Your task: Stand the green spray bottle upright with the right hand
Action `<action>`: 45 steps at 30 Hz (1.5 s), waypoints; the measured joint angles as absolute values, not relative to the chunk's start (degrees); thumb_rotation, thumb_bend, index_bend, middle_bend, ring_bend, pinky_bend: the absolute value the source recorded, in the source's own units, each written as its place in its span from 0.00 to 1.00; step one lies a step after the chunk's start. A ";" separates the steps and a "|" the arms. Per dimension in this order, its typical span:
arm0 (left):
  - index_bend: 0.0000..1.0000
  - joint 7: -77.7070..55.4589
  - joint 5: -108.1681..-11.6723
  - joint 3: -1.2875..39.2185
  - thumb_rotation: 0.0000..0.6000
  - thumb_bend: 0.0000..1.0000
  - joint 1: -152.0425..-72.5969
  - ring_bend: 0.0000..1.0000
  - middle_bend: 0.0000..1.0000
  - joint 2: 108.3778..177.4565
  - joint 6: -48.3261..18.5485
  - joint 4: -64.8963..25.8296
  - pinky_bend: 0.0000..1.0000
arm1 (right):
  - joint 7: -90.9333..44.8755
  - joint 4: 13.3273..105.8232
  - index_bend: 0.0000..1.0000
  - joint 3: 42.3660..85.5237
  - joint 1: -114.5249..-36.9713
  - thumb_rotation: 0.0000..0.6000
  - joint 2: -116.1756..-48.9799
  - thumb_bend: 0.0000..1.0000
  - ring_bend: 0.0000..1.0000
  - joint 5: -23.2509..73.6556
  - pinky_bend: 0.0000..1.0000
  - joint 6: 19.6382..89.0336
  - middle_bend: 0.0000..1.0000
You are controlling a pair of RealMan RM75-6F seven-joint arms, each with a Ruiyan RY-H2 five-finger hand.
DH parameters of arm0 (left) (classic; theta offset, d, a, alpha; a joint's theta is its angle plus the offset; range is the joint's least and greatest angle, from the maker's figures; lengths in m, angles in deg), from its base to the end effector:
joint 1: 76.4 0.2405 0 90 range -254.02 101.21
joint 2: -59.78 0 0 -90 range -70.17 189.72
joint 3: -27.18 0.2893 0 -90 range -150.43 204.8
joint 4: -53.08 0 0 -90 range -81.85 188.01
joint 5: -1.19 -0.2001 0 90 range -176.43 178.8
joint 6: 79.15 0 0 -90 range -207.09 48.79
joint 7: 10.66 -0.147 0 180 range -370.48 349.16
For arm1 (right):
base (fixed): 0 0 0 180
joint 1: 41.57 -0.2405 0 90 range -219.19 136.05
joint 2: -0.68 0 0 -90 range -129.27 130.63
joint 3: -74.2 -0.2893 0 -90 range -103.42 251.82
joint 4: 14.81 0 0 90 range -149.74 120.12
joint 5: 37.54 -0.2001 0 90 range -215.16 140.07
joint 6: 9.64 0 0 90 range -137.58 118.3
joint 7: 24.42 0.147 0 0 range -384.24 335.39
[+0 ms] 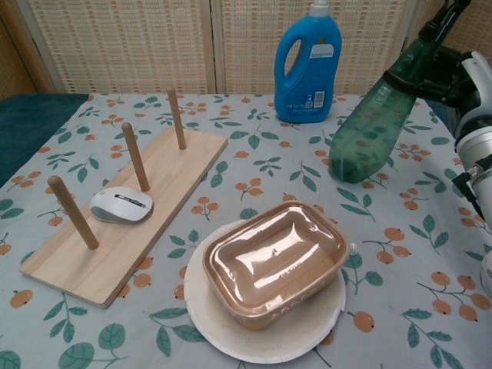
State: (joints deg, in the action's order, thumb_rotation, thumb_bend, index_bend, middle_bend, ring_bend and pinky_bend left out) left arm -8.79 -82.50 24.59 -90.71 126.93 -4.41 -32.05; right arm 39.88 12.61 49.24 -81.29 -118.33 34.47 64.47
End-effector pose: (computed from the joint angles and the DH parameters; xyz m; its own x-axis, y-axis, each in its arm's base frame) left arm -0.3394 0.2429 0.1548 0.4389 0.1089 0.8919 0.8973 -0.1044 -0.4288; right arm -0.2512 -0.4066 -0.0204 -0.6965 0.1568 0.7002 -0.7160 -0.2156 -0.6640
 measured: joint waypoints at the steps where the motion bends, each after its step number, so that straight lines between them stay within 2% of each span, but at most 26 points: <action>1: 0.00 -8.70 -82.52 24.59 1.00 0.23 -90.73 0.00 0.00 126.93 -4.42 -32.04 0.11 | 39.75 12.63 0.51 49.22 -81.31 1.00 -118.34 0.02 0.21 34.43 0.10 64.39 0.53; 10: 0.00 -8.21 -82.67 24.69 1.00 0.23 -90.79 0.00 0.00 126.77 -4.51 -32.16 0.11 | 37.75 13.14 0.47 49.19 -81.80 1.00 -117.86 0.01 0.18 34.06 0.06 62.22 0.53; 21: 0.00 -7.61 -82.79 24.66 1.00 0.23 -90.63 0.00 0.00 126.67 -4.03 -32.08 0.11 | 35.43 15.49 0.35 50.22 -82.00 1.00 -116.45 0.00 0.12 34.66 0.05 60.37 0.48; 37: 0.00 -7.13 -82.95 24.65 1.00 0.23 -90.57 0.00 0.00 126.65 -3.79 -31.98 0.11 | 33.39 19.20 0.09 52.77 -81.15 1.00 -113.76 0.00 0.00 36.45 0.00 58.02 0.30; 45: 0.00 -7.32 -83.10 24.76 1.00 0.23 -90.54 0.00 0.00 126.54 -3.72 -32.25 0.11 | 29.82 22.32 0.01 54.11 -80.51 1.00 -112.04 0.00 0.00 37.20 0.00 57.05 0.24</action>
State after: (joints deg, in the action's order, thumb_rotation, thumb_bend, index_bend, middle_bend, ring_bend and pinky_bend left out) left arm -7.32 -83.10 24.76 -90.54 126.54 -3.72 -32.25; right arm 29.82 22.32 54.11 -80.51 -112.04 37.20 57.05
